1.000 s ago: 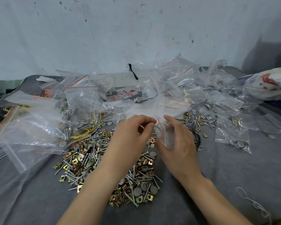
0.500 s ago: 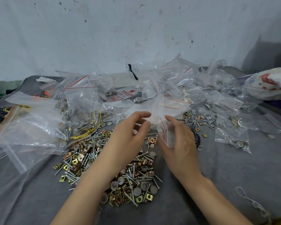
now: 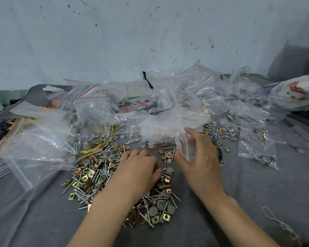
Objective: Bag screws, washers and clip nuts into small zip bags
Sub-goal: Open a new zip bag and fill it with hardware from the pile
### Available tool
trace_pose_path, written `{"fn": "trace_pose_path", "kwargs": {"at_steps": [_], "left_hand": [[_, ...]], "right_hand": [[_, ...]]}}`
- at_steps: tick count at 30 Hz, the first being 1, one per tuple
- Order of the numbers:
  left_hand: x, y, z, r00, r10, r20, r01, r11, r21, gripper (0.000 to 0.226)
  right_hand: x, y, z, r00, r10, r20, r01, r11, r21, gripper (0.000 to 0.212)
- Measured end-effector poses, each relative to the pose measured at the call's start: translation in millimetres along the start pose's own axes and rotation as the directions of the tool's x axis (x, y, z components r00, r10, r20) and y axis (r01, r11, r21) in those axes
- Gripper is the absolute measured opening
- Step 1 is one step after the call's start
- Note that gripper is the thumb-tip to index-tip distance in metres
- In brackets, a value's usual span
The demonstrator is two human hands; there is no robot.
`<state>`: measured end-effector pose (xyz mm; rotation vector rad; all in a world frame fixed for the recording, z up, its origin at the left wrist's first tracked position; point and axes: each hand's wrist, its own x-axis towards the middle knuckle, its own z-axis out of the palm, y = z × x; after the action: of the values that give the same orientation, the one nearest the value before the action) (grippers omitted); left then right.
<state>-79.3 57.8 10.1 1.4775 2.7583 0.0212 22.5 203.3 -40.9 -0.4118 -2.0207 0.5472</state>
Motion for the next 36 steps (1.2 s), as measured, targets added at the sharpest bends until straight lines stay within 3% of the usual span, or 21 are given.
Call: {"fn": "trace_pose_path", "kwargs": {"at_steps": [7, 11, 15, 20, 25, 33, 36], "left_hand": [[2, 0, 5, 0.998, 0.049, -0.043, -0.051, 0.998, -0.040, 0.028], [2, -2, 1, 0.984, 0.025, -0.177, -0.068, 0.968, -0.240, 0.021], [1, -3, -8, 0.925, -0.036, -0.379, -0.117, 0.920, -0.374, 0.020], [-2, 4, -17, 0.889, -0.096, -0.448, -0.195, 0.806, -0.559, 0.011], [-6, 12, -28, 0.872, -0.075, -0.484, -0.248, 0.785, -0.567, 0.013], [-8, 16, -34, 0.890, -0.032, -0.455, -0.200, 0.869, -0.452, 0.015], [-8, 21, -36, 0.886, 0.030, -0.463, -0.247, 0.875, -0.416, 0.016]], "right_hand": [[0, 0, -1, 1.000, 0.025, -0.004, -0.024, 0.999, 0.043, 0.054], [1, -4, -1, 1.000, 0.005, -0.010, -0.005, 1.000, 0.028, 0.055], [1, -7, -2, 1.000, 0.003, -0.015, -0.003, 1.000, -0.001, 0.059], [1, -11, -3, 1.000, -0.001, -0.013, 0.001, 1.000, -0.029, 0.055], [2, -16, -9, 1.000, 0.009, 0.014, -0.008, 0.998, -0.062, 0.053], [-1, -19, -12, 1.000, -0.028, -0.007, 0.027, 0.994, -0.106, 0.048], [-1, -21, -11, 0.999, -0.027, 0.032, 0.031, 0.991, -0.129, 0.051]]}}
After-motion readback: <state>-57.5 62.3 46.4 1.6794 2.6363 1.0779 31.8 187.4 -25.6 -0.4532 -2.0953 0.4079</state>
